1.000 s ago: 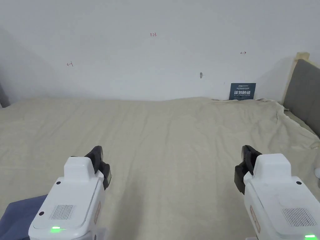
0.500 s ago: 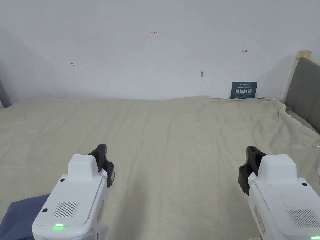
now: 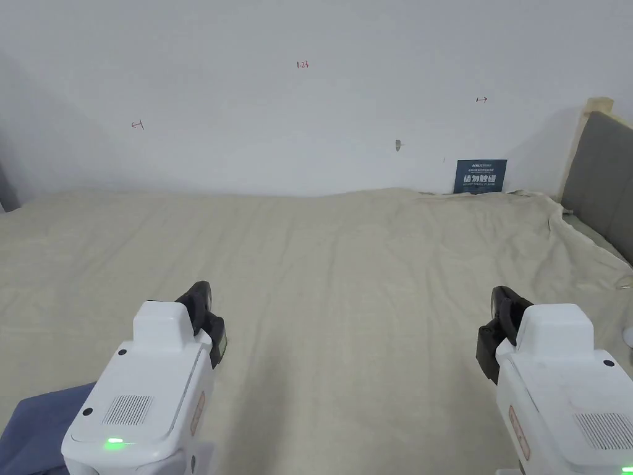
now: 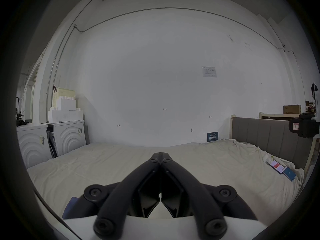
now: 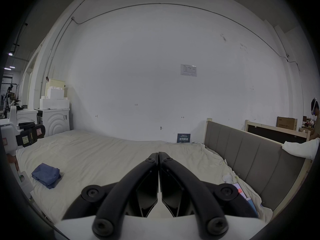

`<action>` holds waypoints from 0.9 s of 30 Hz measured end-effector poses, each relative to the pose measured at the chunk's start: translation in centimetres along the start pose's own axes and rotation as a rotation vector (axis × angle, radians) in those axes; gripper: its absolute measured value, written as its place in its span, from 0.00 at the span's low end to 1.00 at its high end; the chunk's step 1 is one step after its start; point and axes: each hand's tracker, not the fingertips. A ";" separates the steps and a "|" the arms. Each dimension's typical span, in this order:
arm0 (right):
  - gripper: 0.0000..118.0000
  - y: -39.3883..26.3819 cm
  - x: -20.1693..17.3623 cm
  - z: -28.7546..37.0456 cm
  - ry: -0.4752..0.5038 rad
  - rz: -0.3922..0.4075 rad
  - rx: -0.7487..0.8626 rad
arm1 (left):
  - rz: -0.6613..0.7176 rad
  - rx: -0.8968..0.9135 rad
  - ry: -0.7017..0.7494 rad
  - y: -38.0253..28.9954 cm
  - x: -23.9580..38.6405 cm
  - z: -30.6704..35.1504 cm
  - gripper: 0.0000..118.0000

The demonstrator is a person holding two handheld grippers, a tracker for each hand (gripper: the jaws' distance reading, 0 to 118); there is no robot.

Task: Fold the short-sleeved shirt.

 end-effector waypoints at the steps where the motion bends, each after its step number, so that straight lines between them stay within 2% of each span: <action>1: 0.00 0.0 0.0 0.0 0.000 0.002 0.000 | 0.001 0.001 0.002 0.0 0.0 0.0 0.00; 27: 0.00 -0.6 0.8 -0.4 0.001 0.005 0.006 | 0.002 0.003 0.006 -0.1 -0.3 -0.1 0.00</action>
